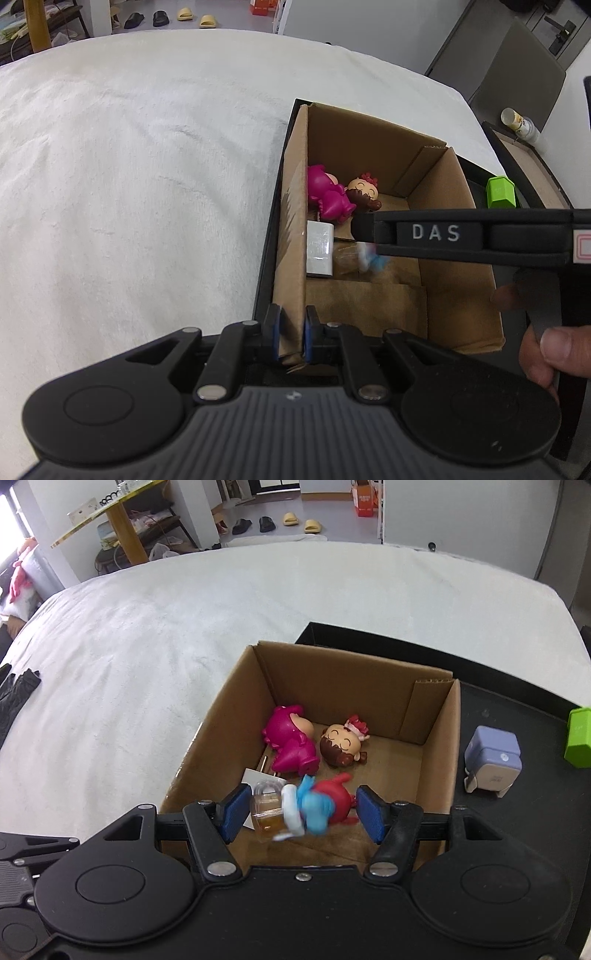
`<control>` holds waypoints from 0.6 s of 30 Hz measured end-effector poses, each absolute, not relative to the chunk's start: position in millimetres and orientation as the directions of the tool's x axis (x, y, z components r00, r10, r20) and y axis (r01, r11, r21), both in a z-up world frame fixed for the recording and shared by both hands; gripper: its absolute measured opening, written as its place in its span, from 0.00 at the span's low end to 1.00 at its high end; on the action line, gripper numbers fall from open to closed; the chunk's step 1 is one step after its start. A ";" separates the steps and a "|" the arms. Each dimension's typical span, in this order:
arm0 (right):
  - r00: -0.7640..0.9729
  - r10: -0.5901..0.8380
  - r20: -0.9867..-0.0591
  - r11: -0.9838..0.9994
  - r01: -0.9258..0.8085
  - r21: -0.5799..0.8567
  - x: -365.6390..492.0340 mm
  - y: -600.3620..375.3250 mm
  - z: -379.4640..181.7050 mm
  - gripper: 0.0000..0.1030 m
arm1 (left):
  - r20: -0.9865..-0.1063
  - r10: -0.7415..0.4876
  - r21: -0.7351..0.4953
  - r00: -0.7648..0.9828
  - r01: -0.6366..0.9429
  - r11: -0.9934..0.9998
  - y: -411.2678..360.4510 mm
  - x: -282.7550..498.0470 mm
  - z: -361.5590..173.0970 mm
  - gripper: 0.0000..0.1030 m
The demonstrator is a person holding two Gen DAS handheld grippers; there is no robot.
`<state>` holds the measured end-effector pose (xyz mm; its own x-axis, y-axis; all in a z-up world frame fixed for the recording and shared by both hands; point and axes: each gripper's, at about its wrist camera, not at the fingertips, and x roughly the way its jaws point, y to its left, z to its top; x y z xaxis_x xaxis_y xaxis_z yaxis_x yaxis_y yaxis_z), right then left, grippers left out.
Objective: Organize rigid objects
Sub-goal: 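Open the right tool to release the figurine into the box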
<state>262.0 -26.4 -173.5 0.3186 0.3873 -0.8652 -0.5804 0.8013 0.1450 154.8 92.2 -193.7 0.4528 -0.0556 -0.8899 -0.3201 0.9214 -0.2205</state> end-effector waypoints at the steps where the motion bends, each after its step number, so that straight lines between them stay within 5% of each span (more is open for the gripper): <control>1: 0.315 0.393 -0.864 0.803 -0.575 0.156 262.1 -28.2 -173.0 0.61 | -0.890 -0.054 -0.221 0.454 -0.322 0.921 92.3 154.5 -193.3 0.11; 18: 0.384 0.474 -0.792 0.809 -0.545 0.219 266.6 -88.2 -116.9 0.70 | -0.890 -0.040 -0.206 0.454 -0.322 0.924 88.6 154.9 -193.0 0.11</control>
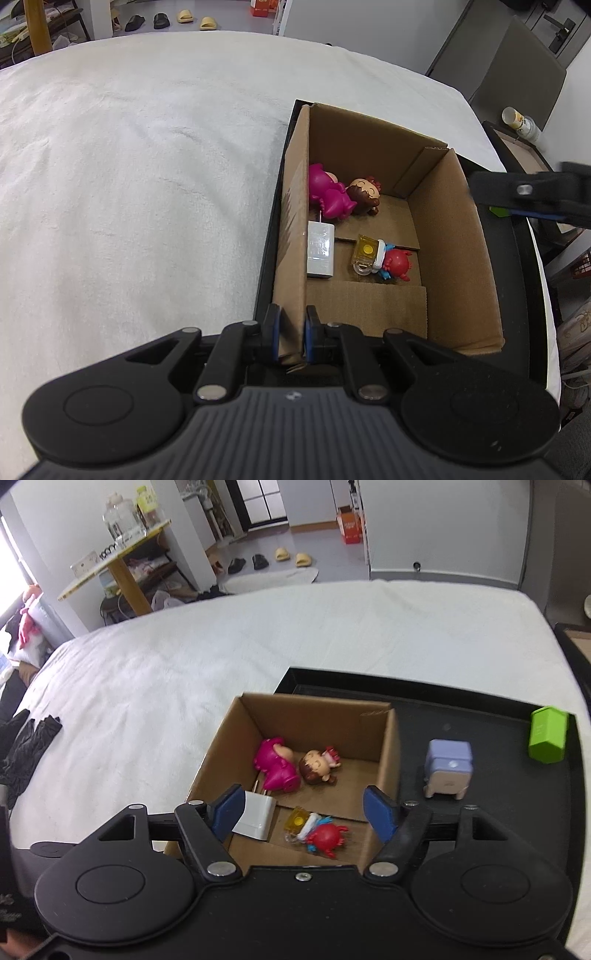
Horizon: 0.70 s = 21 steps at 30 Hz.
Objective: Organize rigid objects
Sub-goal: 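Open the right tool to release the figurine into the box, then move the right tool to the lavender cube robot and grasp it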
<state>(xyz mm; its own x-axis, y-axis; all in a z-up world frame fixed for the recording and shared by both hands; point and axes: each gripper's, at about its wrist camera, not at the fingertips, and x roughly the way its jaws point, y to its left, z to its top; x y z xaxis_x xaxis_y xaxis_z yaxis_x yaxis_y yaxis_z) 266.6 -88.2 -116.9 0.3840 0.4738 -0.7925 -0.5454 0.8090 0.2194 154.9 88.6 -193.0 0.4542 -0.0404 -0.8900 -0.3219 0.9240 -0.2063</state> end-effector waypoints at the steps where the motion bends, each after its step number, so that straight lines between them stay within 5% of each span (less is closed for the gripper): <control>1: 0.388 0.475 -0.790 0.810 -0.544 0.220 266.9 -92.5 -114.6 0.71 | -0.890 -0.039 -0.205 0.454 -0.322 0.924 88.4 154.9 -193.2 0.11; 21: 0.453 0.406 -0.794 0.871 -0.456 0.184 287.8 -168.0 -135.5 0.77 | -0.901 0.000 -0.157 0.434 -0.325 0.932 79.8 158.1 -192.7 0.11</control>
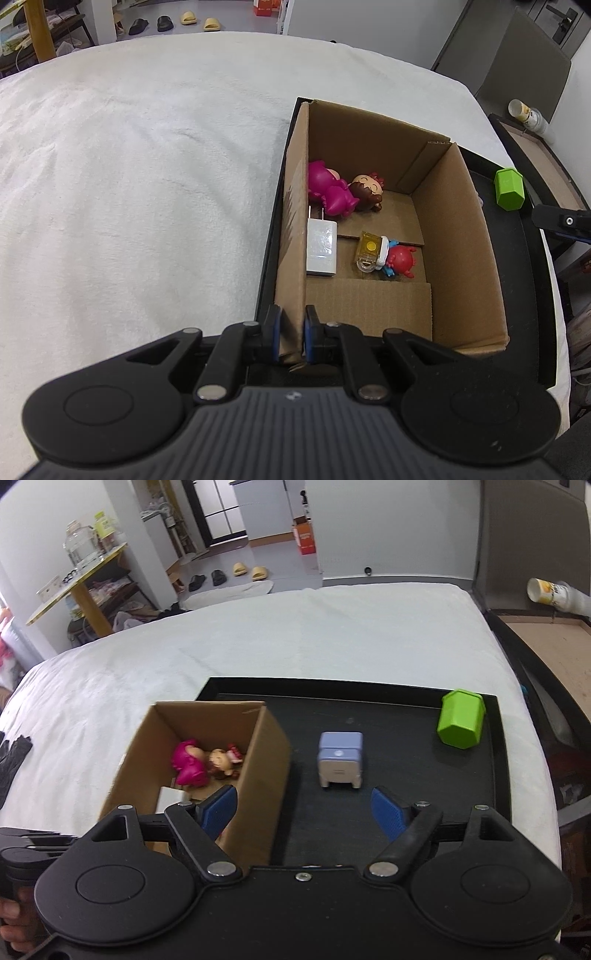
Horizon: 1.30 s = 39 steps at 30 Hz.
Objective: Organize rigid objects
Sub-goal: 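Move the right tool to the lavender cube robot and grasp it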
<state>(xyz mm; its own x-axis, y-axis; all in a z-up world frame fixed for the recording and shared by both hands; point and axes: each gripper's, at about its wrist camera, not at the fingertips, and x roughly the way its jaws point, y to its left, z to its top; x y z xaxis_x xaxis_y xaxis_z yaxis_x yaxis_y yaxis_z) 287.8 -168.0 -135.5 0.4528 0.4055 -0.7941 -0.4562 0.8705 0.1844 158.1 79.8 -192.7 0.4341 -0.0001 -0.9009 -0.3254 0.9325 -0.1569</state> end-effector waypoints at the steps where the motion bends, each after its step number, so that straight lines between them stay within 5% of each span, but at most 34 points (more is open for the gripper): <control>1: 0.451 0.406 -0.795 0.872 -0.452 0.189 289.5 -169.5 -138.6 0.77 | -0.902 0.002 -0.154 0.433 -0.326 0.933 79.5 158.4 -192.6 0.11; 9: 0.474 0.398 -0.786 0.896 -0.384 0.222 307.7 -177.2 -168.4 0.74 | -0.910 0.022 -0.130 0.414 -0.335 0.933 76.2 162.5 -193.6 0.10; 17: 0.484 0.389 -0.784 0.900 -0.382 0.211 322.5 -173.0 -207.8 0.59 | -0.917 0.028 -0.116 0.399 -0.333 0.936 75.2 166.5 -197.4 0.10; 39: 0.515 0.410 -0.753 0.889 -0.409 0.204 342.3 -154.0 -229.9 0.55 | -0.935 0.038 -0.087 0.353 -0.332 0.939 73.2 175.7 -202.5 0.10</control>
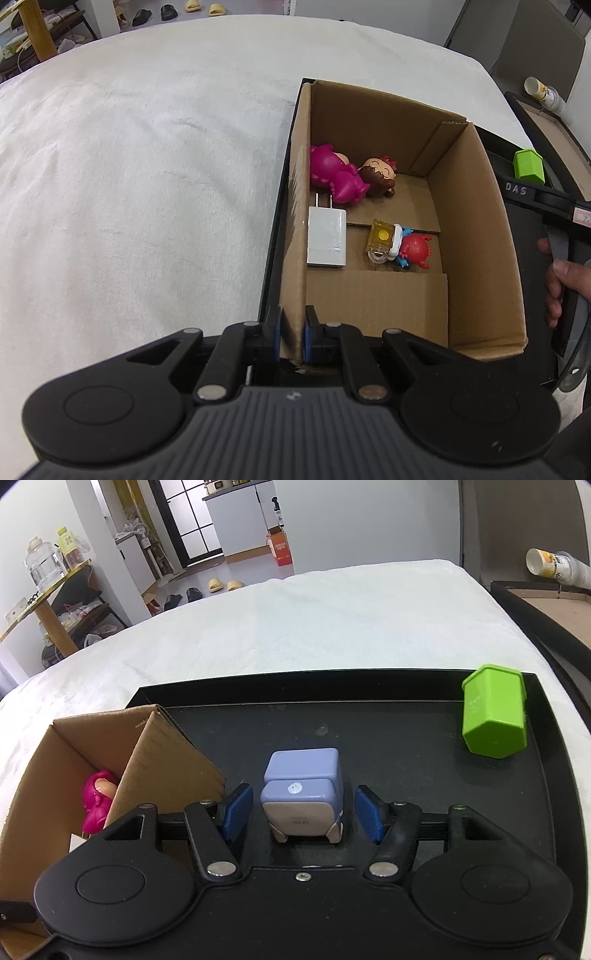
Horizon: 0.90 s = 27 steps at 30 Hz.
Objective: Organize rigid objects
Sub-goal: 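Move the right tool to the lavender cube robot and grasp it, then carry the lavender cube robot with the right tool over the box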
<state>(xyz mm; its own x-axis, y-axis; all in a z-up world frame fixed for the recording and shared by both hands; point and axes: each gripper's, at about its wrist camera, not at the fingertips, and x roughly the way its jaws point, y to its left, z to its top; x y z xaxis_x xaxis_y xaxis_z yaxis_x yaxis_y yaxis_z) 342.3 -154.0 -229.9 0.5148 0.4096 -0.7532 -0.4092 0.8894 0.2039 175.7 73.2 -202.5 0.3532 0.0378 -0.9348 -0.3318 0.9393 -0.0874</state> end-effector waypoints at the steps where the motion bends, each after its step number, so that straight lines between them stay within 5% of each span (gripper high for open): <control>1: 0.512 0.406 -0.757 0.889 -0.414 0.197 342.8 -152.9 -231.1 0.46 | -0.935 0.039 -0.087 0.352 -0.334 0.938 73.0 176.0 -202.7 0.10; 27: 0.488 0.397 -0.777 0.888 -0.420 0.190 304.1 -168.9 -177.3 0.42 | -0.928 0.025 -0.109 0.372 -0.335 0.936 76.4 170.6 -201.0 0.11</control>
